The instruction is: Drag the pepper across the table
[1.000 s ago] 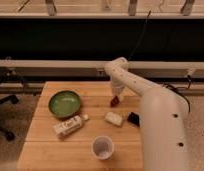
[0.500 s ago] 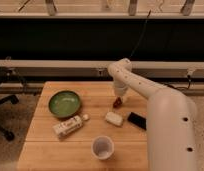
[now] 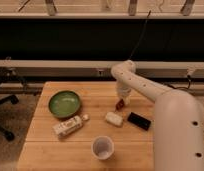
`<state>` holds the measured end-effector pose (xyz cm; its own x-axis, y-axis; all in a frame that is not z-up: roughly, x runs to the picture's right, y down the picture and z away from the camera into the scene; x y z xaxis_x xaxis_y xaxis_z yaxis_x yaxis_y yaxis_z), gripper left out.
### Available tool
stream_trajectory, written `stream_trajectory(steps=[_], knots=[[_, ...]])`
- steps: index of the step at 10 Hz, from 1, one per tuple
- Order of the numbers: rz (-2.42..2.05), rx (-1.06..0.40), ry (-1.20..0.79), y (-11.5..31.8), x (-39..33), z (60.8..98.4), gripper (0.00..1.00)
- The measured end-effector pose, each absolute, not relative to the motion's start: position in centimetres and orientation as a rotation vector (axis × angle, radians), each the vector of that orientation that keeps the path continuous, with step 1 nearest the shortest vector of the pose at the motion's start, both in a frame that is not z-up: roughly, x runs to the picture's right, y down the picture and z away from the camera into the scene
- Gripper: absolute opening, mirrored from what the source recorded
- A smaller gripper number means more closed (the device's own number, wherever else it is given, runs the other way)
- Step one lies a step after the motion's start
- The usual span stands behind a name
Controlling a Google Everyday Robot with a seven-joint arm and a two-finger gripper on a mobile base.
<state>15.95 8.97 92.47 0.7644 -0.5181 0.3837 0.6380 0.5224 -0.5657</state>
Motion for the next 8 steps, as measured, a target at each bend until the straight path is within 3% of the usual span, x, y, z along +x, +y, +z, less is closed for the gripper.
stream_trajectory(steps=[8], knots=[[-0.696,-0.747,-0.164,10.3,17.8,91.0,0.0]])
